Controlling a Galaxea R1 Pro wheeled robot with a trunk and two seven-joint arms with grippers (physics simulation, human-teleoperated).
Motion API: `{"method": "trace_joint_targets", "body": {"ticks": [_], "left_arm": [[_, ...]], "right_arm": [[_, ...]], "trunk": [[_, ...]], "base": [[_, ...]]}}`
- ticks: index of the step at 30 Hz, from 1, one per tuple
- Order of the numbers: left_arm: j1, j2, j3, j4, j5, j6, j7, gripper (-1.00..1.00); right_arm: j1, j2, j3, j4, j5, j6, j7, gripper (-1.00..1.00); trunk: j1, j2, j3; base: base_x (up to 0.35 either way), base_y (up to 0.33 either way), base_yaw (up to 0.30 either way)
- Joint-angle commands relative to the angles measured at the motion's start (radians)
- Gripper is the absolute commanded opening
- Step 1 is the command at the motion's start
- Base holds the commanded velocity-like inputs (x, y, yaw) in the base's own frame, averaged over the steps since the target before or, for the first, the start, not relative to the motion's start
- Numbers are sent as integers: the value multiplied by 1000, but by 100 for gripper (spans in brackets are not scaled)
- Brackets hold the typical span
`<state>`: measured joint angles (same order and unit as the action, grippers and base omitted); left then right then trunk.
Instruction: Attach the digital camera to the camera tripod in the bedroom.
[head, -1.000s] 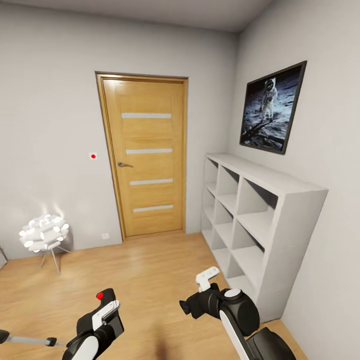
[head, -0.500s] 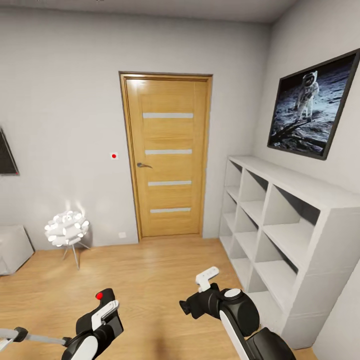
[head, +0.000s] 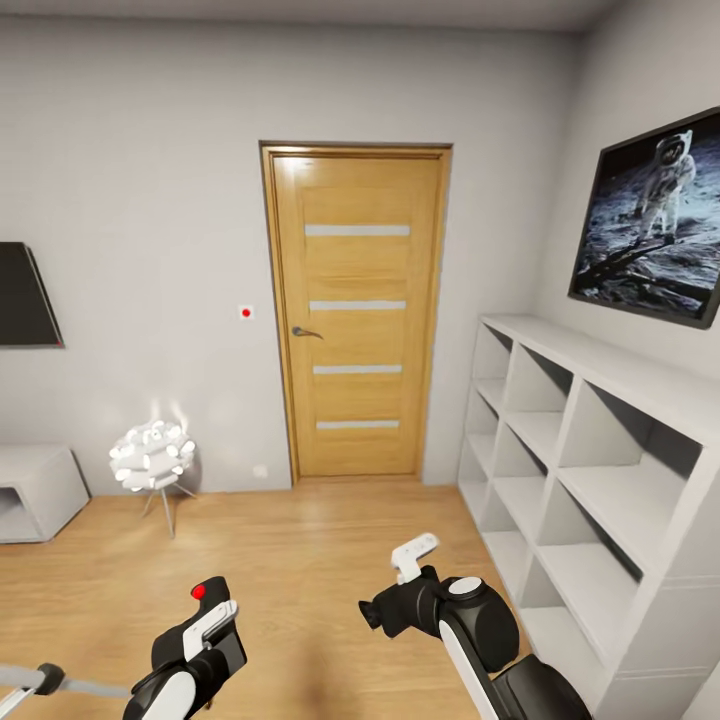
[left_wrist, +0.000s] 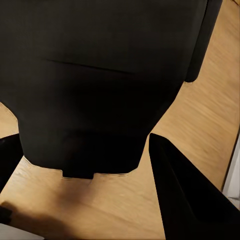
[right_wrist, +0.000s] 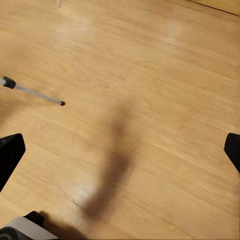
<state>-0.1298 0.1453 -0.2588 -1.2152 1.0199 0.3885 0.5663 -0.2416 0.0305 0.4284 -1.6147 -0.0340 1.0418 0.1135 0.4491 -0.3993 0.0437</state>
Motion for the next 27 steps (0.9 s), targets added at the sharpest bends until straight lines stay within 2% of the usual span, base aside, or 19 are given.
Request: {"method": "trace_joint_targets", "body": {"ticks": [1, 27], "left_arm": [[-1, 1, -2, -1, 5, 1, 8, -100], [-1, 2, -2, -1, 6, 0, 9, -100]], "right_arm": [[0, 0, 0, -1, -3, 4, 0, 100], [1, 0, 1, -1, -3, 4, 0, 100]], "trunk": [[1, -1, 0], [1, -1, 0]], "base": [[298, 1, 20], [322, 0, 3]]}}
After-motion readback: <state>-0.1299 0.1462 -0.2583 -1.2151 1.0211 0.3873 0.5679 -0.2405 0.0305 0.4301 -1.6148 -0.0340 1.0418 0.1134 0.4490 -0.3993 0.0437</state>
